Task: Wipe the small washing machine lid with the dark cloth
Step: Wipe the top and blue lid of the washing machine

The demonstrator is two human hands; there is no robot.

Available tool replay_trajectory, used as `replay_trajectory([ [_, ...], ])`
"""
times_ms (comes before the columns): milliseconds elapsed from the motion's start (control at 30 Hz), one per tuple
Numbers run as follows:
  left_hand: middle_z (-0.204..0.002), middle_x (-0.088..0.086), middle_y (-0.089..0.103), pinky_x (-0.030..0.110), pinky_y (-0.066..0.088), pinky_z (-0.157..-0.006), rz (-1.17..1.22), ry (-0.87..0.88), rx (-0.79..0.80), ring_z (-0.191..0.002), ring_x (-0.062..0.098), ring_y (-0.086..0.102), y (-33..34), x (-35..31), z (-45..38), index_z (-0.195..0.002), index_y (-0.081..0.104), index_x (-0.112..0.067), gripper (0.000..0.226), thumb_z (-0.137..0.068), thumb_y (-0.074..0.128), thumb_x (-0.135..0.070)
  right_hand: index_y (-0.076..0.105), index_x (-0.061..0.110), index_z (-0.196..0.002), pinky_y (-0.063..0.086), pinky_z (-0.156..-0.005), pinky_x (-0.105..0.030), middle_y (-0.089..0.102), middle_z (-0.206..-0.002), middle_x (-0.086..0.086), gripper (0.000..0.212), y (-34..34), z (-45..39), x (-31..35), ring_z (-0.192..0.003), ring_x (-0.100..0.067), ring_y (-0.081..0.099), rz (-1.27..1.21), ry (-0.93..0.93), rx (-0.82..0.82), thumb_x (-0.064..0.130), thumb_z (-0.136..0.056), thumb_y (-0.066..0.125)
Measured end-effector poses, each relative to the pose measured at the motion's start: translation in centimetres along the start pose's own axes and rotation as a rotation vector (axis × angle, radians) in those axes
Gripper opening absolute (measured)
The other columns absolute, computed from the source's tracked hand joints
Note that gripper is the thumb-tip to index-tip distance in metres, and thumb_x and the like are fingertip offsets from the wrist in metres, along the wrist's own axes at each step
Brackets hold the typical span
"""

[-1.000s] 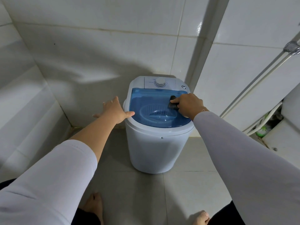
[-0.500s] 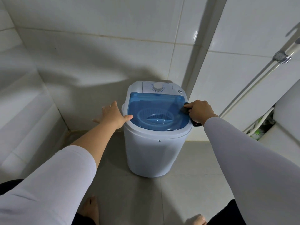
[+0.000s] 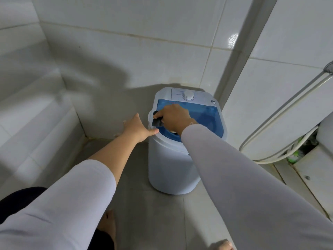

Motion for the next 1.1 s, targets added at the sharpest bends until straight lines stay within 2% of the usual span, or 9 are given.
replay_trajectory([
  [167,-0.161,0.007,0.017,0.060,0.021,-0.115,-0.042,-0.011,-0.008,-0.150,0.030,0.008,-0.3,-0.4,0.4,-0.154,0.005,-0.018,0.115,-0.070,0.073,-0.059,0.053,0.028,-0.134,0.049,-0.094,-0.044,0.058,-0.126,-0.007,0.039,1.3,0.9,-0.9,-0.117,-0.030,0.051,0.031,0.056,-0.037,0.023,-0.096,0.049],
  [300,-0.162,0.003,0.011,0.068,0.016,-0.112,-0.156,-0.027,-0.006,-0.151,0.027,0.002,-0.7,-1.2,1.6,-0.154,0.003,-0.021,0.108,-0.076,0.066,-0.061,0.057,0.026,-0.130,0.046,-0.087,-0.042,0.060,-0.123,-0.005,0.035,1.3,1.1,-2.7,-0.115,-0.028,0.050,0.058,0.112,-0.043,0.020,-0.097,0.046],
  [700,-0.162,0.006,0.014,0.070,0.015,-0.110,-0.227,-0.015,-0.045,-0.150,0.029,0.007,-1.2,-1.9,2.7,-0.154,0.005,-0.019,0.101,-0.081,0.062,-0.058,0.060,0.027,-0.126,0.048,-0.090,-0.044,0.062,-0.123,-0.005,0.037,2.3,4.4,-11.2,-0.115,-0.029,0.052,-0.027,0.342,-0.011,0.017,-0.095,0.044],
  [867,-0.162,0.006,0.013,0.070,0.015,-0.110,-0.246,-0.017,-0.053,-0.150,0.031,0.007,-1.3,-2.1,2.8,-0.154,0.006,-0.018,0.101,-0.081,0.062,-0.058,0.058,0.030,-0.127,0.049,-0.085,-0.041,0.061,-0.122,-0.006,0.036,2.8,6.9,-15.2,-0.113,-0.029,0.053,-0.051,0.417,0.012,0.027,-0.094,0.044],
  [1000,-0.162,0.006,0.013,0.070,0.015,-0.110,-0.250,-0.019,-0.057,-0.150,0.030,0.007,-1.3,-2.2,3.1,-0.154,0.007,-0.018,0.100,-0.081,0.063,-0.058,0.056,0.027,-0.131,0.051,-0.088,-0.041,0.061,-0.122,-0.008,0.040,3.1,8.3,-17.0,-0.112,-0.029,0.054,-0.080,0.464,0.004,0.021,-0.093,0.047],
  [1100,-0.162,0.007,0.013,0.070,0.015,-0.110,-0.247,-0.024,-0.063,-0.150,0.030,0.007,-1.2,-2.2,3.1,-0.154,0.007,-0.018,0.100,-0.081,0.062,-0.058,0.058,0.025,-0.129,0.050,-0.084,-0.039,0.063,-0.120,-0.008,0.038,3.4,9.3,-18.2,-0.110,-0.029,0.056,-0.129,0.503,-0.003,0.022,-0.093,0.045],
])
Point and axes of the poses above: each hand's wrist, its own z-axis away from the middle knuckle, its own y-axis out of the palm, x = y × z, the point moved 10 cm from there along -z, towards the middle knuckle
